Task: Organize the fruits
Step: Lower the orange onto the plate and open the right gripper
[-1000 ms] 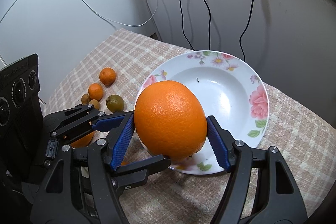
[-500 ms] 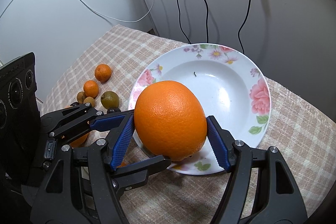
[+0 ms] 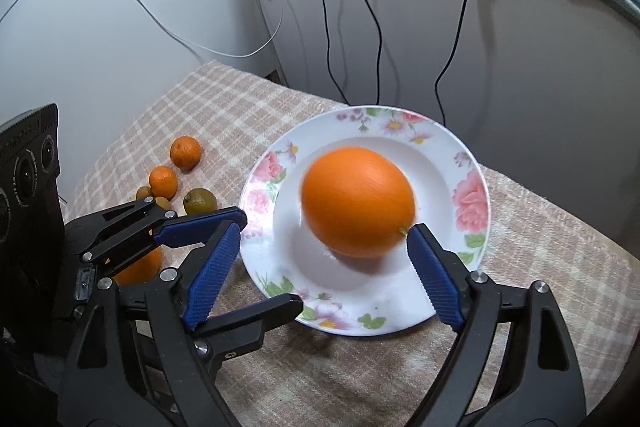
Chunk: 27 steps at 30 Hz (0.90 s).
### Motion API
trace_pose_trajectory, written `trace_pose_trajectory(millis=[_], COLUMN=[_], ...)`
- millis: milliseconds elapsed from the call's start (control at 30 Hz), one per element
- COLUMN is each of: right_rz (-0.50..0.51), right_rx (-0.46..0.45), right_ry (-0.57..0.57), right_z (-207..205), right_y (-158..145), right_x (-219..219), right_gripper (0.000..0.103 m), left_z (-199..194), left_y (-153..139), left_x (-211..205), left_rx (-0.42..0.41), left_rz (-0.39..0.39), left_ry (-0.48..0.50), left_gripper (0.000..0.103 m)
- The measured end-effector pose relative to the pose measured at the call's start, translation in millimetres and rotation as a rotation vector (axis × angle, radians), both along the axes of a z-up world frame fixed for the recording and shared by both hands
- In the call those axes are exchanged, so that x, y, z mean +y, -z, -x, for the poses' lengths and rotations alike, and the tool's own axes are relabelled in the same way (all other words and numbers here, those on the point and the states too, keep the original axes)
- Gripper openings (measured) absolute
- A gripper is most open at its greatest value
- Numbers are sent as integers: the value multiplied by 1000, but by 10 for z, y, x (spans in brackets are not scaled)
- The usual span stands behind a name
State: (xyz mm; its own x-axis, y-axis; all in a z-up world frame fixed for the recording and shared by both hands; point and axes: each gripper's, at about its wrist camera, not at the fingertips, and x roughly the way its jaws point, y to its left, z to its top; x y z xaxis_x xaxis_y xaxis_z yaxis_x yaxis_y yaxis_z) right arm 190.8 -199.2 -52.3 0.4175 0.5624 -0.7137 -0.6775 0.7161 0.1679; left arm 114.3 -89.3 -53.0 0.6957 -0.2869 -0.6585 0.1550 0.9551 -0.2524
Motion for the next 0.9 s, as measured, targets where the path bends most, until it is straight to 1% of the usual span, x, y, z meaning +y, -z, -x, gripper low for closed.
trace_pose_trajectory(millis=[100,533,700,900], right_rz=[-1,-41,-37,-79], right_rx=[-6,-27,-54,-63], right_ry=[17,67,72,84], right_z=[29,296,454,617], right_y=[-14,-118,-157,-220], right_x=[-32,-159,-150,-219], right_gripper=[91,91,91,91], left_z=[28,246,371,584], left_y=[-13,-106,-140,-167], left_x=[7,123,216,389], left_rx=[0,-29,-41,-49], left_rz=[2,2,-3,-14], left_ry=[2,-8,-15,-33], left_gripper=[65,65,65,65])
